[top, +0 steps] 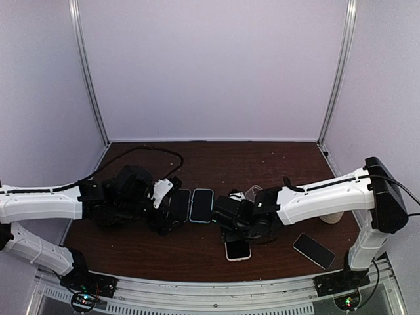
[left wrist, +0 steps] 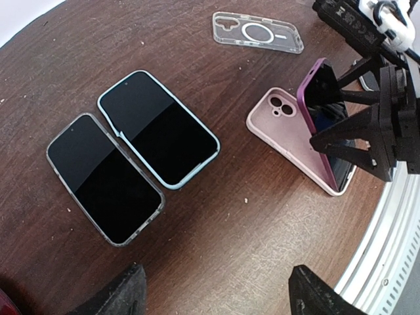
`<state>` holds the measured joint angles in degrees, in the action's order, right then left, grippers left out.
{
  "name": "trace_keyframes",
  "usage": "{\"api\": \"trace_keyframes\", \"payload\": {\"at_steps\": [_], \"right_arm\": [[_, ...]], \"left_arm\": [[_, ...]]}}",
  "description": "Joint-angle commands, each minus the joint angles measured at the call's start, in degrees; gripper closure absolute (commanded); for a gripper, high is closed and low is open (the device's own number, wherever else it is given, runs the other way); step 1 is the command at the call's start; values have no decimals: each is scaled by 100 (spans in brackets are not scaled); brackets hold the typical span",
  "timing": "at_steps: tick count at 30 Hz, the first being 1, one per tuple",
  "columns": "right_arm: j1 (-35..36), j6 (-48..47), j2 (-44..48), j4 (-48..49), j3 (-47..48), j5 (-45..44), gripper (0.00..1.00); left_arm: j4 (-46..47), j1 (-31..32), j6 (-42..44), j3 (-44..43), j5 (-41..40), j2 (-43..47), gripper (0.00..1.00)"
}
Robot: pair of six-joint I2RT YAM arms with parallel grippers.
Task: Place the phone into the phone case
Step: Pass from the right arm to the left
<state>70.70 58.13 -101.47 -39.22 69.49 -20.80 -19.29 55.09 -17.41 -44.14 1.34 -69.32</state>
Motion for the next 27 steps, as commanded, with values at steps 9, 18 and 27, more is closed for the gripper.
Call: {"api": "trace_keyframes", "payload": {"at_steps": [9,18,27], "right_arm": [[-93,-2184,1432,1662,878,16,80],[127,-2578,1633,1991,1312,-269,85],[330,-2972,1058,1627,2046,-212,85]], "left_arm": [[2345,58,-40,425,903,1003,16],[2586,62,-434,154,1200,891,12],[2570,89,-387,-125,1248,555,38]]}}
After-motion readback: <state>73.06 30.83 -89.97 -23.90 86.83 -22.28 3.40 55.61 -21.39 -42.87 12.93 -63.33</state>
